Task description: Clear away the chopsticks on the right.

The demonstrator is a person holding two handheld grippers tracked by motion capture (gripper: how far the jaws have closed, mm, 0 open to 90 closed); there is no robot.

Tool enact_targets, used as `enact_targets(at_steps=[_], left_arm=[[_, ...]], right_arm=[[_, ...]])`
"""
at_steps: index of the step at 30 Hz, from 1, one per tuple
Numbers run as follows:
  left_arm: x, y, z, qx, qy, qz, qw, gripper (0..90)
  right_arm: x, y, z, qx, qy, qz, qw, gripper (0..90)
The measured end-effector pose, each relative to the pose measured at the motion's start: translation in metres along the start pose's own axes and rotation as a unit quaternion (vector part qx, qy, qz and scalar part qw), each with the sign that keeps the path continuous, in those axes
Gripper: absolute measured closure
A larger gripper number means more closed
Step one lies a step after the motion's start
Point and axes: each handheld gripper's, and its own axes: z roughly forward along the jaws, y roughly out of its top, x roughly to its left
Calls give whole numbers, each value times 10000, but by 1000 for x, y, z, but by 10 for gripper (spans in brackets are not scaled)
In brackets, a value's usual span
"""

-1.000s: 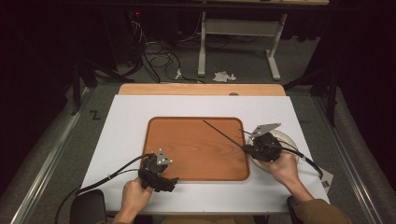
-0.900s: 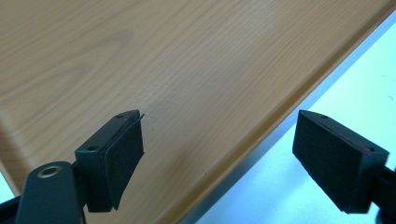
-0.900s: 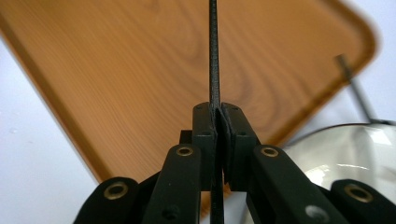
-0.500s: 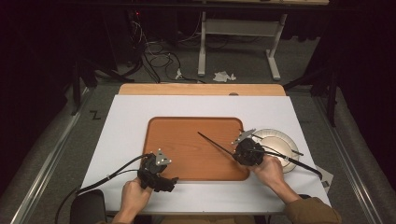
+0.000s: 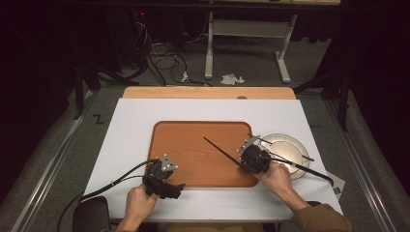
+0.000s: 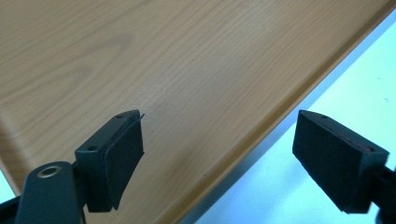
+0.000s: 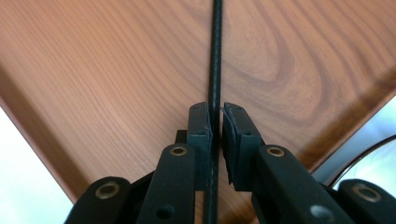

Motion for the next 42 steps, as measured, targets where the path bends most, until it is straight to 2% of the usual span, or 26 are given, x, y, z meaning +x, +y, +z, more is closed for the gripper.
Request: enact_targets(at_steps=[4,8,10,11,15,17,19,20,22,23,25,30,33,34,37,40,42], left_arm=[[0,0,0,-2,3,12,10000,166],[0,0,1,10,-14,-2,10000,165],[0,0,1,12,-14,-4,10000,166],[0,0,0,7,-10,-4,10000,165],[0,0,0,21,-12,-1,10000,165],[0,0,0,9,-19,-2,10000,166],[0,0,0,28,-19,3,10000,165],[0,0,0,28,-19,3,10000,165],[-1,-1,0,28,-22,14,10000,166],[-1,-1,0,28,-22,14,10000,165],[0,-1,-1,8,-9,16,10000,166],[-1,0,0,17,-18,17,10000,165],[0,-1,-1,5,-10,24,10000,165],[0,-1,-2,7,-6,26,10000,166],[0,0,-1,4,-11,9,10000,165],[0,0,-1,9,-18,20,10000,165],[0,-1,-2,3,-13,28,10000,165]], right_arm=[[2,1,-2,-132,-23,-4,9999,831],[7,3,-3,-330,31,-184,9993,853],[9,3,-3,-349,39,-215,9992,855],[14,5,-1,-356,-5,-363,9987,857],[20,9,4,-336,96,-426,9985,858],[16,11,8,-177,31,-351,9992,861],[12,12,10,-179,-53,-157,9997,863],[12,12,10,-179,-53,-157,9997,863],[9,12,10,-164,-205,102,9996,861],[9,12,10,-164,-205,102,9996,861],[6,13,10,-123,-289,264,9992,862],[3,12,10,-96,-328,322,9989,851],[2,12,9,-85,-324,290,9990,809],[3,13,5,-215,-240,244,9992,786],[4,12,-2,-373,-153,169,9990,735],[3,10,-6,-393,-159,82,9991,727],[2,9,-13,-582,-84,36,9983,710]])
